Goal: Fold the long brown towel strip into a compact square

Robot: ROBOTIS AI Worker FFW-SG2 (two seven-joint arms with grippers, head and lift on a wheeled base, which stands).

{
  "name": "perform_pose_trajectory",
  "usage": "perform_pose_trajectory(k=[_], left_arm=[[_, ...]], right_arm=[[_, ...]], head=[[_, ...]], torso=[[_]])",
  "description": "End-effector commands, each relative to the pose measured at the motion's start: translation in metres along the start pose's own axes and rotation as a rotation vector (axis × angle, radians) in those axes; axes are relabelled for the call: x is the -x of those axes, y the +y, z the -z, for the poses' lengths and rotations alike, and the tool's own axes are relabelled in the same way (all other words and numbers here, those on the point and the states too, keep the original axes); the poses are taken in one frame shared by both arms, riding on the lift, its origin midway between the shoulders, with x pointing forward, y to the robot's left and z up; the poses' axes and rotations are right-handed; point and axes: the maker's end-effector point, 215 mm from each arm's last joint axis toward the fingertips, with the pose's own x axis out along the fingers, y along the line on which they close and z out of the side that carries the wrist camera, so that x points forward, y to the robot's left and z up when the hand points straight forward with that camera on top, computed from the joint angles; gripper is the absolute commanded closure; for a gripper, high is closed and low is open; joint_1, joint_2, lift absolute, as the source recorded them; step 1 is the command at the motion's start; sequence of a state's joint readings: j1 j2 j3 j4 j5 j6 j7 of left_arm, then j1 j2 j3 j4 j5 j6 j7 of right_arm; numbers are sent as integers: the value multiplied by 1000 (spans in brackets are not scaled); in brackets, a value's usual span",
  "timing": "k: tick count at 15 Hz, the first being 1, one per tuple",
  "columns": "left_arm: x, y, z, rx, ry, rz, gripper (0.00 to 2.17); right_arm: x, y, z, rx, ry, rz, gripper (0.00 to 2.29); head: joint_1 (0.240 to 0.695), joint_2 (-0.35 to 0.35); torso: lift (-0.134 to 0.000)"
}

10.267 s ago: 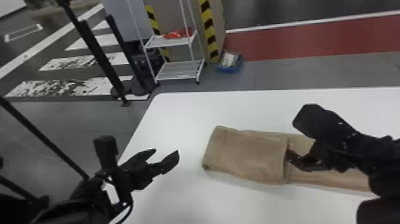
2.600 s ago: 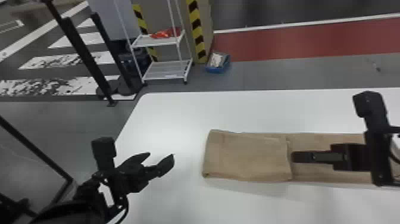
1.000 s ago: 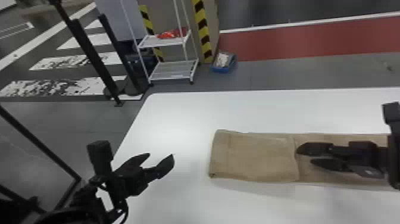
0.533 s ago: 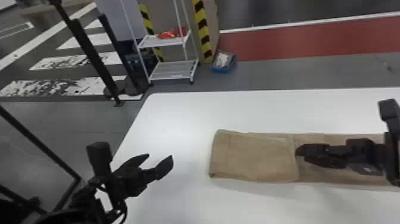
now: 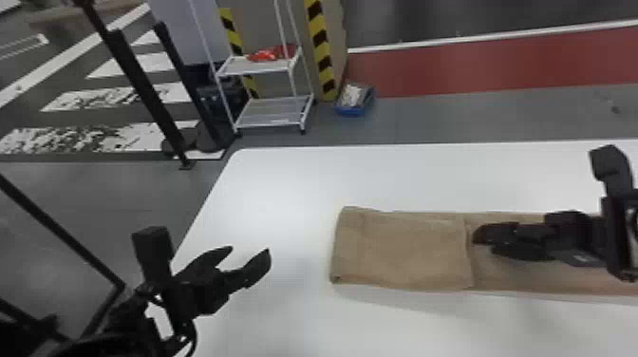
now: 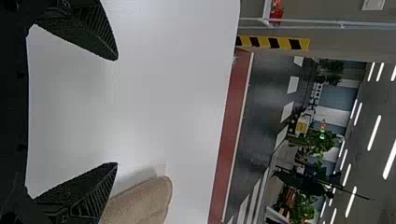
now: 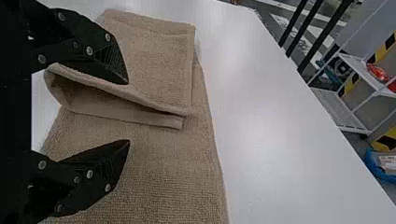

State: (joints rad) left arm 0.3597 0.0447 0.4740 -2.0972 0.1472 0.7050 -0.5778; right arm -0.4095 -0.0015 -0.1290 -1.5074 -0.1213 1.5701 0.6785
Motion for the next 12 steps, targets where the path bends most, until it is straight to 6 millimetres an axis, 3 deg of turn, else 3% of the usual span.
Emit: perform_pose_trajectory(k=[1,6,7,12], left_arm=[[1,0,3,1,6,1,80],[2,0,2,-2,-4,-1,80],[2,-1,-1,1,-13,0,80],[8,4,-7,8,-34,-9,80]], right_arm=[[-5,0,3,4,20,12,589],[-8,3,3,2,33,5,596],[-9,1,0,-3,39,10,778],[-8,0,-11,-6,43,22,900]], head=[[695,298],[695,306],[695,307],[695,301]], torso=[[-125],[-125],[-125],[-125]])
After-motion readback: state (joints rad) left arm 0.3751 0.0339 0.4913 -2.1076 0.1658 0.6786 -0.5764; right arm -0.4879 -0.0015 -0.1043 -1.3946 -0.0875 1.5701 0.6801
